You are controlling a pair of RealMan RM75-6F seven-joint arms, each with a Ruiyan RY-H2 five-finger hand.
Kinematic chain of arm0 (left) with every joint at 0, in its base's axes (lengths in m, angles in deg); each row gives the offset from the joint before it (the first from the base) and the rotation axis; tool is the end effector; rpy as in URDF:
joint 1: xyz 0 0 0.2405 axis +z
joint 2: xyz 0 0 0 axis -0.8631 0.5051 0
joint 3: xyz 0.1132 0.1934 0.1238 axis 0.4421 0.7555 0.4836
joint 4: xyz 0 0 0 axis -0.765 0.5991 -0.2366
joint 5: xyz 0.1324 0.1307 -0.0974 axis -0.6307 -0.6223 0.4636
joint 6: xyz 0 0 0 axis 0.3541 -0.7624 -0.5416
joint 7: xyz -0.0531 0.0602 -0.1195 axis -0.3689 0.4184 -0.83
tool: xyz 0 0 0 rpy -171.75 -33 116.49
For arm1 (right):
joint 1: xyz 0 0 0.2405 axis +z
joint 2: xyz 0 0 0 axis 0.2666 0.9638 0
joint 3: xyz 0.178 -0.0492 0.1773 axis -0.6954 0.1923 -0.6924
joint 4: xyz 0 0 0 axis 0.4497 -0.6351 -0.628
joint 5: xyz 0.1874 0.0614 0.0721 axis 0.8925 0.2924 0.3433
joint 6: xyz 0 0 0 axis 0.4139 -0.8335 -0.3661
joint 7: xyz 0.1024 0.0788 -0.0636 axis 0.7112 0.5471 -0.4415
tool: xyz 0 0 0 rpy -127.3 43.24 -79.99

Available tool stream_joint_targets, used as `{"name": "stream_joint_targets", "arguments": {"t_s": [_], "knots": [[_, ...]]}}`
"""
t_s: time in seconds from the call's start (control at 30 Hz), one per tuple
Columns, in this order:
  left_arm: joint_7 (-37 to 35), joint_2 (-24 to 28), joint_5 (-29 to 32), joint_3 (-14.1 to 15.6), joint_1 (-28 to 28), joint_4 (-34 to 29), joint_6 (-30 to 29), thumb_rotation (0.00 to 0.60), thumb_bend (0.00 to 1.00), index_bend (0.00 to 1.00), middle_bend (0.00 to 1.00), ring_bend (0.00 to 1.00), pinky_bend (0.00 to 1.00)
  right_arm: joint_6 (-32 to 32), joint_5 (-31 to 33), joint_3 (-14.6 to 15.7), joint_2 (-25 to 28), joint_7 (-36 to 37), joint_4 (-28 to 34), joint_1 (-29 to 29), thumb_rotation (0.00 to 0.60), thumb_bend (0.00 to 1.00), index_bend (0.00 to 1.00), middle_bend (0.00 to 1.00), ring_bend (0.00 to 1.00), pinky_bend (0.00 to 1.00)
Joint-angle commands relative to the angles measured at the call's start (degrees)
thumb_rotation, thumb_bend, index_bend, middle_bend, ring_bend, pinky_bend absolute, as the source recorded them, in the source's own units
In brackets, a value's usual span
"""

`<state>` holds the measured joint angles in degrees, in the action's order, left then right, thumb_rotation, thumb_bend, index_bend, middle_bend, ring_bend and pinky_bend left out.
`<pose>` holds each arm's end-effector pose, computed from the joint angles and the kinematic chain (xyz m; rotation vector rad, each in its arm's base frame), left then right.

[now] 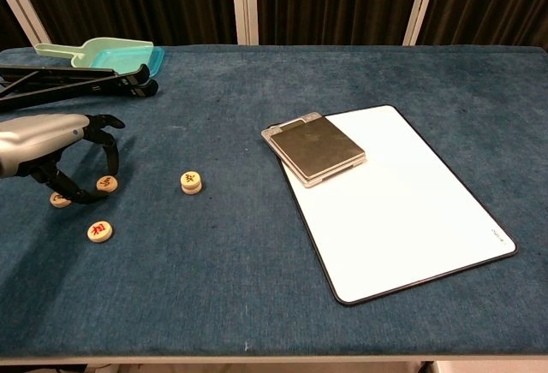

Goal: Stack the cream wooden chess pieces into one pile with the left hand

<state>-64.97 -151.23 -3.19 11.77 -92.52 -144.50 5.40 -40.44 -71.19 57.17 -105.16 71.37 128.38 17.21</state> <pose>-0.2219 0.2893 -0.0288 -1.7297 -1.1380 -0.7059 -0.3118 -0.1655 0.1975 1.3591 -0.8466 0.9886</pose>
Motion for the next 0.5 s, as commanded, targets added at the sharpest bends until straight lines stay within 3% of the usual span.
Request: {"name": "stream_joint_targets", "arguments": {"t_s": [0.03,0.23,0.5], "knots": [[-0.1,0.0,0.0,-0.1,0.0,0.1,0.2,0.600,0.31,0.48,0.02,0.00,0.00,0.0,-0.1,0.0,0.0,0.0,0.0,0.0,0.600,0.19,0.00,0.04,0.00,0.05],[2.3,-0.1,0.1,0.1,-0.1,0.6,0.0,0.600,0.38,0.54,0.03,0.00,0.00,-0.1,0.1,0.0,0.0,0.1,0.0,-0.1,0.600,0.19,0.00,0.04,0.00,0.05],[-0.4,1.4,-0.9,-2.0,-0.4,-3.7,0.1,0.600,0.38,0.54,0.03,0.00,0.00,-0.4,-0.2,0.1,-0.3,0.5,-0.4,-0.2,0.600,0.19,0.00,0.04,0.00,0.05]]}}
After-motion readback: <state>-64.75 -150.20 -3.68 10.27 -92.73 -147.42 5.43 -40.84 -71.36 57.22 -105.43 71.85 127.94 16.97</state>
